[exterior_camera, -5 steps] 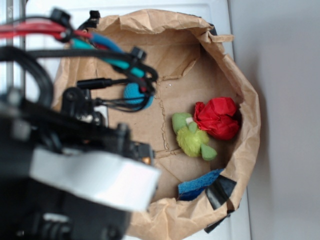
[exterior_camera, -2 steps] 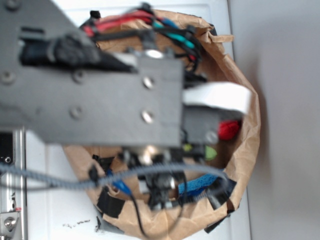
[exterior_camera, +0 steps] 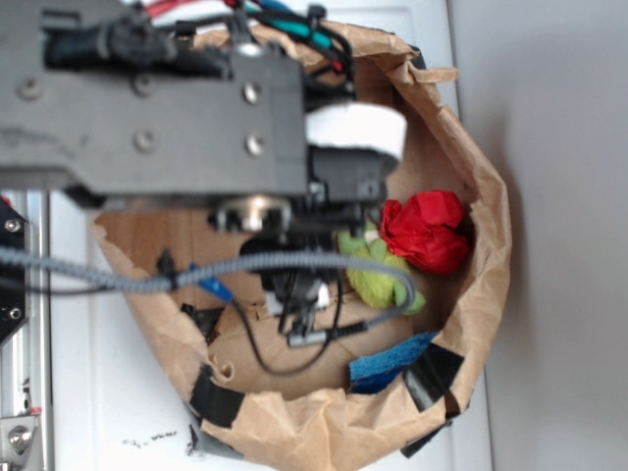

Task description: Grab the blue ball.

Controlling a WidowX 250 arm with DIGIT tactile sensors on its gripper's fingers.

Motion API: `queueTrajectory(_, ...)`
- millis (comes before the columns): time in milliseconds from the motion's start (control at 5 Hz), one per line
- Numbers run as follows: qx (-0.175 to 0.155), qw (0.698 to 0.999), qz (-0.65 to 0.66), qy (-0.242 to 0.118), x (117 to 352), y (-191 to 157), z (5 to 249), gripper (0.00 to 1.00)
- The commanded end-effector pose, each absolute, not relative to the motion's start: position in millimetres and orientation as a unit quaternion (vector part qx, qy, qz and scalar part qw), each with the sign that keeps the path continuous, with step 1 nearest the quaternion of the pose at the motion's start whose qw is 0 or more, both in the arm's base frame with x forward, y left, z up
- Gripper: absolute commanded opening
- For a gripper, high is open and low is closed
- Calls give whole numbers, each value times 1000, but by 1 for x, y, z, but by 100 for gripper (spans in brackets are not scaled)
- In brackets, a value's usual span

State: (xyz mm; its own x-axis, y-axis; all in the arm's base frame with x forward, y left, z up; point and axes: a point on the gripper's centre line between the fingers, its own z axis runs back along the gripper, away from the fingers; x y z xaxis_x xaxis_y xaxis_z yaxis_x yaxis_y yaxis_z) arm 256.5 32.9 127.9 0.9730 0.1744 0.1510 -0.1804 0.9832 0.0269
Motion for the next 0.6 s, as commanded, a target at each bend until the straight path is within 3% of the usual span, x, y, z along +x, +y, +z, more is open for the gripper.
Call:
queueTrajectory(0, 64, 990, 87, -90, 249, 50, 115, 100)
queueTrajectory(400, 98, 986, 84, -106, 263, 60, 87, 100)
